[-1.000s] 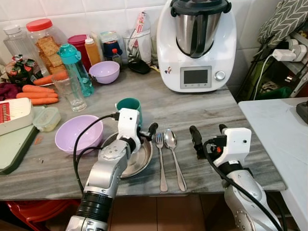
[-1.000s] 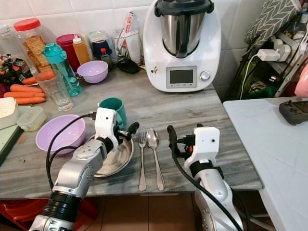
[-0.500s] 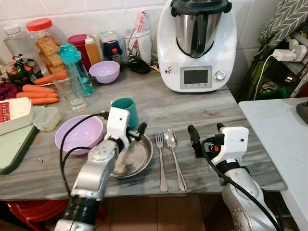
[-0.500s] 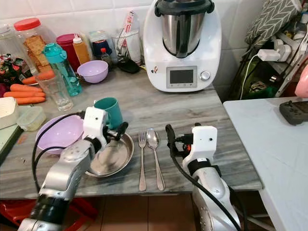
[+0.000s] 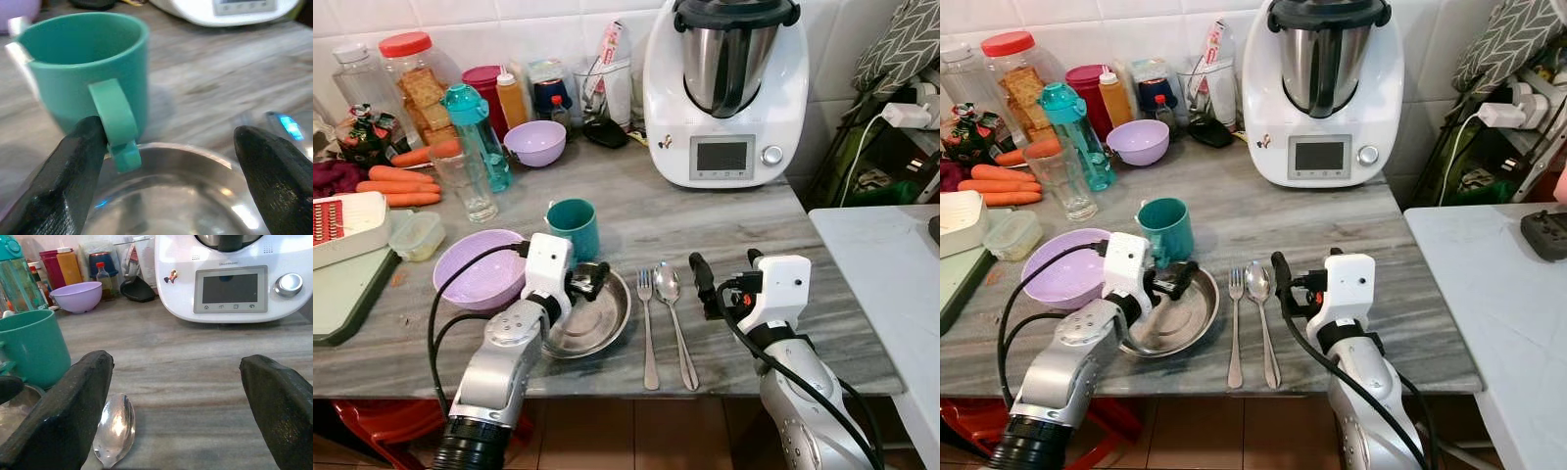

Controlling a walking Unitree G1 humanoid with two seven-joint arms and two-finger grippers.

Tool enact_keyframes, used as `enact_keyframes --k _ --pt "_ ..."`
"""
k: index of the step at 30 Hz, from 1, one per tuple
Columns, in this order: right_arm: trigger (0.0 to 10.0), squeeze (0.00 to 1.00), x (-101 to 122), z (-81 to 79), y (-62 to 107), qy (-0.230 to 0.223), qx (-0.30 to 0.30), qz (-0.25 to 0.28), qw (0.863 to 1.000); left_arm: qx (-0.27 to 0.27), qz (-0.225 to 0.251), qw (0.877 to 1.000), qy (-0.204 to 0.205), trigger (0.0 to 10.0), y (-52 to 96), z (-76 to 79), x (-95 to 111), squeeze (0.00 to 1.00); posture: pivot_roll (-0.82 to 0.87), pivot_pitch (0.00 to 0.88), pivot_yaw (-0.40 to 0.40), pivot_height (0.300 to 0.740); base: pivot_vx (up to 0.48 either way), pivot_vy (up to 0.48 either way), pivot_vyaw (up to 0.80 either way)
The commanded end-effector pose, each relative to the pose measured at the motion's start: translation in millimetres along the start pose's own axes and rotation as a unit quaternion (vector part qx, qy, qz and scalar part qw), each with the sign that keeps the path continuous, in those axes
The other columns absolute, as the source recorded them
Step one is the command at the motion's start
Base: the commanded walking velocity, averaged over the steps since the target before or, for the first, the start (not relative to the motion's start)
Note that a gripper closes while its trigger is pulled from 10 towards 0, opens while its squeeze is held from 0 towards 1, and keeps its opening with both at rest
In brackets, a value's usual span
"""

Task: Setting the table

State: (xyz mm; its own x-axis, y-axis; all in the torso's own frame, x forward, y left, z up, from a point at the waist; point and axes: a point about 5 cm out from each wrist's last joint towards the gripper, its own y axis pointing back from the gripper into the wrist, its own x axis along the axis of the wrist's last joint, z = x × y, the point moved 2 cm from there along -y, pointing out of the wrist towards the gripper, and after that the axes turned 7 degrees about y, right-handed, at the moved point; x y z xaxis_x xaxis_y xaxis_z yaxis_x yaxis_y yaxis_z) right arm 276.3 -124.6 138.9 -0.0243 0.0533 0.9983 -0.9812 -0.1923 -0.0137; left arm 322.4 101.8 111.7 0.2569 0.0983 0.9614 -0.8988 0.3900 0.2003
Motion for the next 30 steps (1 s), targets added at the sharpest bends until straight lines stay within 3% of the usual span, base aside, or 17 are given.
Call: enact_keyframes --k 1,2,7,11,30 --pt "10.0 0.0 4 -2.3 -2.4 0.0 0.005 0.008 1.0 -0.02 0.004 1.0 -0.001 10.0 -0.5 6.1 6 0.0 -0.08 0.0 0.068 0.74 0.0 0.0 0.0" --pt "10.0 0.0 4 -2.5 -2.5 0.0 0.004 0.008 1.0 -0.041 0.008 0.999 0.007 10.0 -2.0 14.3 9 0.0 -0.08 0.0 0.069 0.74 0.0 0.0 0.0" --pt "10.0 0.0 4 -2.6 -2.7 0.0 0.004 0.008 1.0 -0.049 0.008 0.999 0.007 10.0 -2.8 17.8 9 0.0 -0.08 0.0 0.07 0.74 0.0 0.0 0.0" --pt "10.0 0.0 3 -3.6 -2.9 -0.002 0.002 0.008 1.0 -0.102 0.008 0.995 0.011 10.0 -9.6 41.9 11 0.0 -0.08 0.0 0.074 0.74 0.0 0.0 0.0" --pt "10.0 0.0 3 -3.6 -2.9 -0.002 0.002 0.008 1.0 -0.102 0.008 0.995 0.011 10.0 -9.6 41.9 11 0.0 -0.08 0.0 0.074 0.74 0.0 0.0 0.0"
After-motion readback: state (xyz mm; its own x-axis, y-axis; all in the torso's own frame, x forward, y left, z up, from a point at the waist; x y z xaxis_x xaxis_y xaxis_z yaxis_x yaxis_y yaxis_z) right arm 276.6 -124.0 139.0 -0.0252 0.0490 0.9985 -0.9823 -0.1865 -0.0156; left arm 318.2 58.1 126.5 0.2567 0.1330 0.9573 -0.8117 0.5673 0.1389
